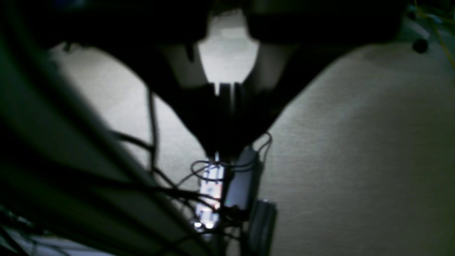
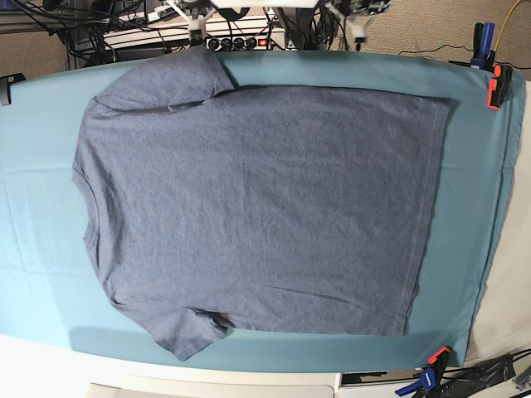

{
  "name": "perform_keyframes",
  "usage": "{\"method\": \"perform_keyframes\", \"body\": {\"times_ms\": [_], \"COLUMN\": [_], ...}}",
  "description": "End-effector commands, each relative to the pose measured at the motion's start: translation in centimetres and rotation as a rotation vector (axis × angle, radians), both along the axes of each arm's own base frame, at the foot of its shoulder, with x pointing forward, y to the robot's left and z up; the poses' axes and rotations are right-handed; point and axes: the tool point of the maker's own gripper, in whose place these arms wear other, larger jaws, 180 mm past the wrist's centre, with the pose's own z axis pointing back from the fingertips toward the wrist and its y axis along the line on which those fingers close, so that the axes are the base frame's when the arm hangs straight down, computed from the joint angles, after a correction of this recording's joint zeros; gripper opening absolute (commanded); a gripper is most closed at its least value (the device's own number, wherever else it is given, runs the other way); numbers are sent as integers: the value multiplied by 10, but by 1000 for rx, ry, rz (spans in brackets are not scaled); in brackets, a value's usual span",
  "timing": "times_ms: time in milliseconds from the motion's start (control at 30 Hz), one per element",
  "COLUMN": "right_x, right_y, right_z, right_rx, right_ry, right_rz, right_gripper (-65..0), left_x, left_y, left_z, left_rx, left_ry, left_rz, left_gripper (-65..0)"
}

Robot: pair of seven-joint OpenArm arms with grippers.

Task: Fold the T-shirt properly
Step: 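Move both grippers from rest toward the shirt's shoulder corners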

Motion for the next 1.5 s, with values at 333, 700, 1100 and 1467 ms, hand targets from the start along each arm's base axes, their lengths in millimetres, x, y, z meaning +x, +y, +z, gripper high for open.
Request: {"method": "perform_keyframes", "body": {"times_ms": [333,700,1100,1467], "right_x": [-1,-7,57,100], "right_y": [-82,-146,-200,-199], "right_z": [38,117,252,334], "right_rx": [-134,-272,-811,-1200], "right_ry": [-120,-226,-530,-744], "right_rz": [90,320,637,914], "right_gripper": [-650,-650,-650,-650], "left_x": [-45,-85,-27,85], "left_y": [82,57,77,64], "left_z": [43,133,248,326], "left_rx": [21,-114,-13,158], "left_ry": [-100,-178,-245,-620], "left_rz": [-78,-261,-684,-900], "left_gripper": [-650,-650,-650,-650]}}
